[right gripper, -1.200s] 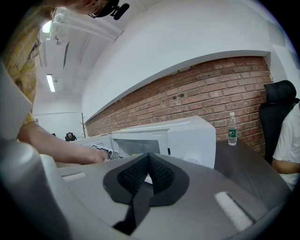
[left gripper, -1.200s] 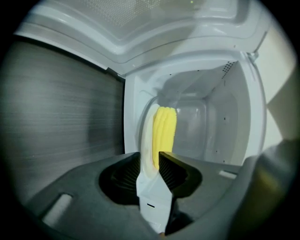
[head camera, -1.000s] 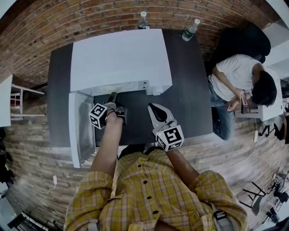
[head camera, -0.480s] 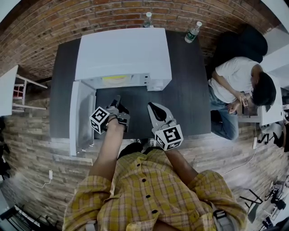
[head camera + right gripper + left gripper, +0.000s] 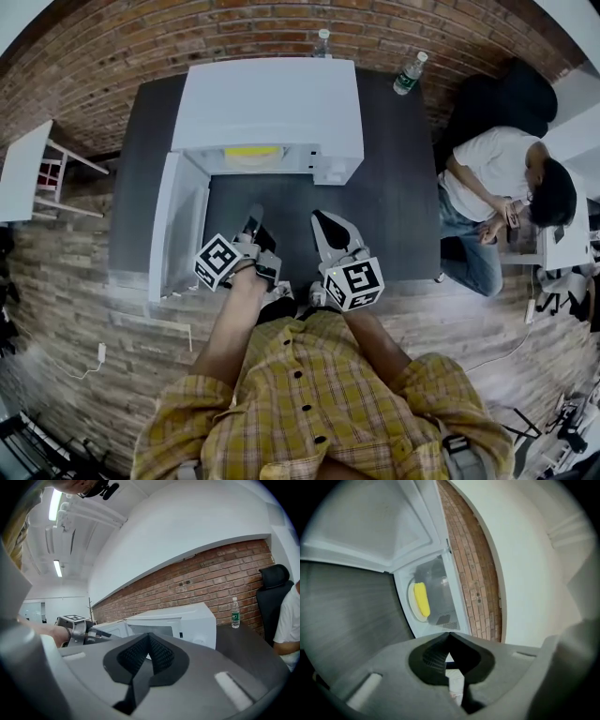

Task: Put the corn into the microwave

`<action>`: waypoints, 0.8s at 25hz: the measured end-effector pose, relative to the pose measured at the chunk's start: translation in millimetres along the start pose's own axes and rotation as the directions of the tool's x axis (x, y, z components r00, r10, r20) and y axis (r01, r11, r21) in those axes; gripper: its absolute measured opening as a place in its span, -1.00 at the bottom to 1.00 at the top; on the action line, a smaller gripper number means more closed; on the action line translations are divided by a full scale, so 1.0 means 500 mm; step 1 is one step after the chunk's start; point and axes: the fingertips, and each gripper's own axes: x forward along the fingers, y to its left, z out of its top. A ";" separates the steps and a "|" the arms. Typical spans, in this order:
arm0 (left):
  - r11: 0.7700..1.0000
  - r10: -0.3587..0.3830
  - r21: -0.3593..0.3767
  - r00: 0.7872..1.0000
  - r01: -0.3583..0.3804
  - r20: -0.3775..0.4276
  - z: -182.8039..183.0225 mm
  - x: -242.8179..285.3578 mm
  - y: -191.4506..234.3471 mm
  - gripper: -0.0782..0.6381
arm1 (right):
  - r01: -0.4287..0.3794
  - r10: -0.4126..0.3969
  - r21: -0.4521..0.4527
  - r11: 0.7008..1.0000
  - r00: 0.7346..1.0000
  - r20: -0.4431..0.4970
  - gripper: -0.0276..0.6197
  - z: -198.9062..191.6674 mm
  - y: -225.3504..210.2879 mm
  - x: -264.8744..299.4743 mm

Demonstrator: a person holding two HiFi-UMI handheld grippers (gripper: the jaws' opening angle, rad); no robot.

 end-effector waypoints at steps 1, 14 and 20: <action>0.998 -0.015 0.064 1.000 0.015 -0.005 -0.002 -0.007 -0.014 -0.78 | -0.002 0.002 0.004 1.000 1.000 0.002 -0.90 0.001 0.002 -0.001; 0.777 -0.073 0.624 0.997 0.080 -0.036 -0.028 -0.070 -0.135 -0.79 | -0.007 0.006 0.012 1.000 0.999 0.033 -0.90 0.025 0.023 -0.008; 0.610 -0.058 0.791 0.998 0.042 -0.008 -0.042 -0.090 -0.163 -0.79 | -0.003 0.004 -0.006 1.000 0.999 0.050 -0.91 0.041 0.027 -0.018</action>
